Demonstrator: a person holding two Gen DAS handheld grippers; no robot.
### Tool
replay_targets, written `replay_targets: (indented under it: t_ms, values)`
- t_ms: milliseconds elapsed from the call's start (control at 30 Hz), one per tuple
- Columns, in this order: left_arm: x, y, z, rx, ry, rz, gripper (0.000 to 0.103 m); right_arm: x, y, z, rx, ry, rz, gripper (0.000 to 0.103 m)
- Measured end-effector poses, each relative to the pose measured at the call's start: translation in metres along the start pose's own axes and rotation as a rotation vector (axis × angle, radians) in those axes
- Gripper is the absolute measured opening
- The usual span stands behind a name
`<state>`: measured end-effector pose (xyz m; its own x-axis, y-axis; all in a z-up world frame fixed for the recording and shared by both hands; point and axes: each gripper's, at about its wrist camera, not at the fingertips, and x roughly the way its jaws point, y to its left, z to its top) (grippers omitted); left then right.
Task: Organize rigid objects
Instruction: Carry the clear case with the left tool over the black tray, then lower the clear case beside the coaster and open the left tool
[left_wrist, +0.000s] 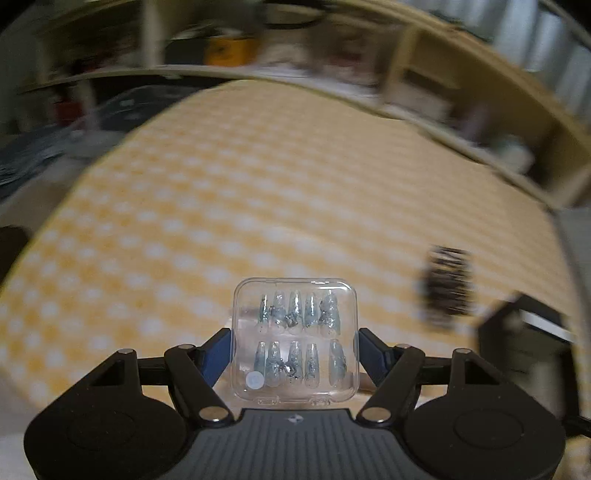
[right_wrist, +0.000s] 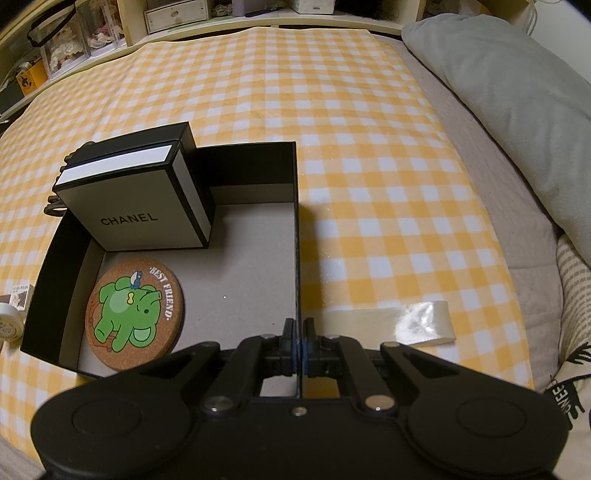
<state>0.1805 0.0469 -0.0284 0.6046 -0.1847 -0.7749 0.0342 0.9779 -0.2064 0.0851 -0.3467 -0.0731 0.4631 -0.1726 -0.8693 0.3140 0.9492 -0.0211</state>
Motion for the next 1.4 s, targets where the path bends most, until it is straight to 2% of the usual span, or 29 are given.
replay_targets:
  t_ms: [233, 333, 433, 600, 767, 967, 1100, 1333, 1367, 1400]
  values:
    - [0.000, -0.091, -0.015, 0.098, 0.036, -0.287, 0.073, -0.003, 0.000, 0.001, 0.005, -0.002, 0.005, 0.004]
    - [0.008, -0.130, -0.023, 0.112, 0.073, -0.372, 0.073, -0.005, -0.001, 0.001, 0.008, -0.006, 0.008, 0.004]
    - [0.021, -0.167, -0.035, 0.143, 0.104, -0.424, 0.073, -0.009, -0.003, 0.001, 0.025, -0.018, 0.022, 0.005]
    - [0.043, -0.204, -0.064, 0.202, 0.154, -0.452, 0.073, -0.016, -0.014, 0.006, 0.094, -0.045, 0.076, 0.007]
    - [0.059, -0.218, -0.079, 0.223, 0.183, -0.469, 0.073, -0.009, -0.022, 0.021, 0.109, -0.060, 0.122, 0.009]
    - [0.067, -0.226, -0.078, 0.235, 0.169, -0.481, 0.073, 0.010, -0.018, 0.045, 0.082, -0.067, 0.118, 0.009]
    - [0.075, -0.239, -0.081, 0.232, 0.170, -0.492, 0.073, 0.013, -0.015, 0.059, 0.069, -0.065, 0.119, 0.005]
    - [0.091, -0.267, -0.099, 0.190, 0.202, -0.553, 0.073, 0.014, -0.014, 0.059, 0.071, -0.054, 0.130, 0.005]
    - [0.093, -0.268, -0.101, 0.176, 0.209, -0.560, 0.074, 0.014, -0.015, 0.059, 0.074, -0.054, 0.133, 0.006]
    - [0.096, -0.269, -0.103, 0.167, 0.225, -0.570, 0.084, 0.014, -0.014, 0.059, 0.079, -0.054, 0.137, 0.006]
